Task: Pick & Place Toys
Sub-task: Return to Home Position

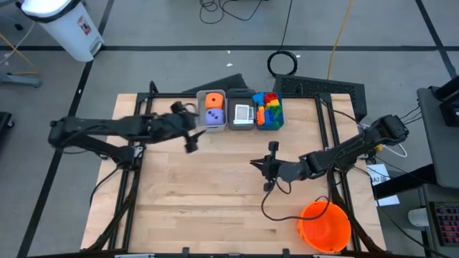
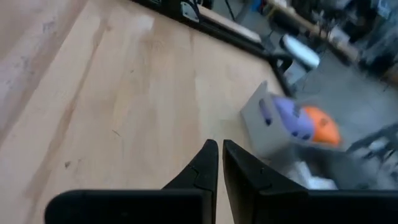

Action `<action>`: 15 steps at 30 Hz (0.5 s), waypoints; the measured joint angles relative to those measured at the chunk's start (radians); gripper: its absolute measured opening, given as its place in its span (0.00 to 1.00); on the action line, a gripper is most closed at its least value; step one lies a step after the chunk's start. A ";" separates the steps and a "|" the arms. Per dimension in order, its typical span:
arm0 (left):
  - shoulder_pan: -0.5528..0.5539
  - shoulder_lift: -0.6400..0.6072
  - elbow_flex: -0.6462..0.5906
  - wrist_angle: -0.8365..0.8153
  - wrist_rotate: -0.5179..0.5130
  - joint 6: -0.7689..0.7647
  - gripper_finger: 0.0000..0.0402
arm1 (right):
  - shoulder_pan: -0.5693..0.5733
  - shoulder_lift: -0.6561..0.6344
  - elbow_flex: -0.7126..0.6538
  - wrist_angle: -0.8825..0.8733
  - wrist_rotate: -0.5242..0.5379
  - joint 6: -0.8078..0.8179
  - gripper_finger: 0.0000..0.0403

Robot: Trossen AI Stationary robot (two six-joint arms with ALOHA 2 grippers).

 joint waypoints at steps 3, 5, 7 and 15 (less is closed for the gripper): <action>-0.032 -0.113 -0.014 -0.055 0.105 -0.103 0.76 | 0.000 -0.041 0.000 -0.008 -0.001 -0.108 0.04; -0.057 -0.211 -0.064 -0.043 0.201 -0.097 0.76 | 0.000 -0.078 0.000 -0.032 0.006 -0.179 0.04; -0.084 -0.313 -0.151 -0.018 0.248 -0.065 0.77 | 0.001 -0.117 0.000 -0.056 0.026 -0.180 0.04; -0.119 -0.717 -0.551 0.191 0.174 -0.090 0.75 | -0.037 -0.332 -0.044 -0.194 -0.211 0.063 0.04</action>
